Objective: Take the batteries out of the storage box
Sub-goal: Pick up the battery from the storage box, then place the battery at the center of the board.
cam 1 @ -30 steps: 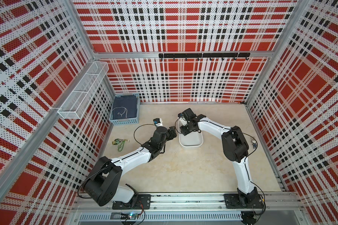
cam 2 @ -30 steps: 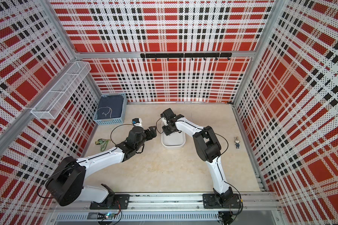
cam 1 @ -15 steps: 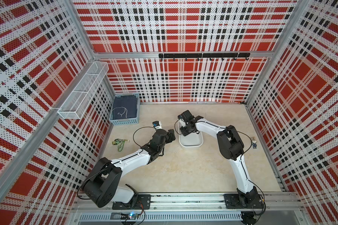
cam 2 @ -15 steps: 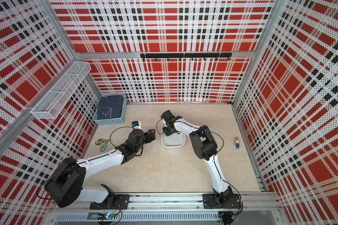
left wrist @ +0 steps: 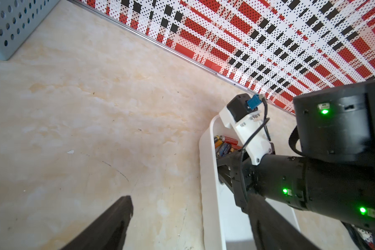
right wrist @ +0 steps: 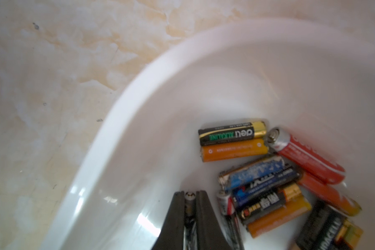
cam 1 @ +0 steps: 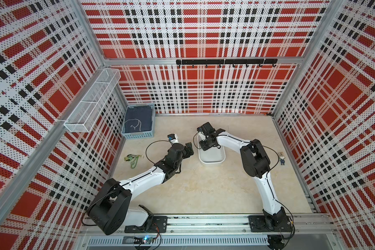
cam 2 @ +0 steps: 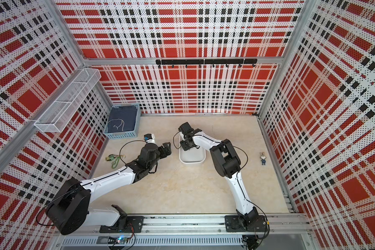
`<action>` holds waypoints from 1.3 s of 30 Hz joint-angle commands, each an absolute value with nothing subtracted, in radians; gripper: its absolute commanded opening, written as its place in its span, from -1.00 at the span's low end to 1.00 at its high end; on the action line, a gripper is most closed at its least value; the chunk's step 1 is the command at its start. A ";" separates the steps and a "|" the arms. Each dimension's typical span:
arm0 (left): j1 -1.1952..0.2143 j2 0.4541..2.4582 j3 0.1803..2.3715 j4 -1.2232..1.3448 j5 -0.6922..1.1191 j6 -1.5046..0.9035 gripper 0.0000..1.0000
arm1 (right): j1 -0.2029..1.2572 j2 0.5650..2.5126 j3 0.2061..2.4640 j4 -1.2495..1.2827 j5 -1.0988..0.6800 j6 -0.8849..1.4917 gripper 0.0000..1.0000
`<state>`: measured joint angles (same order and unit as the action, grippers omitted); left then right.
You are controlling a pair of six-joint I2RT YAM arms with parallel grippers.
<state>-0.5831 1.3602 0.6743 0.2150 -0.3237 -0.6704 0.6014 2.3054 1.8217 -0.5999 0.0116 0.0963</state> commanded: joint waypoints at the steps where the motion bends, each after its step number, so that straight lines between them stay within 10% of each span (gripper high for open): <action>1: -0.577 1.341 0.706 0.187 -0.347 -0.650 0.79 | 0.607 2.250 1.840 -0.640 -0.004 0.145 -1.00; 17: -0.694 1.604 1.119 -0.065 -0.381 -0.659 0.65 | 0.369 1.923 1.583 -0.624 0.087 0.379 -1.00; 39: -0.742 2.083 1.582 -0.316 -0.277 -0.783 0.33 | 0.274 2.223 1.657 -0.571 0.024 0.337 -0.94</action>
<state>-0.7364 2.0453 1.5349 -0.2749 -0.2916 -0.7784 0.2729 2.1845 1.6413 -0.5755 0.0303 0.3328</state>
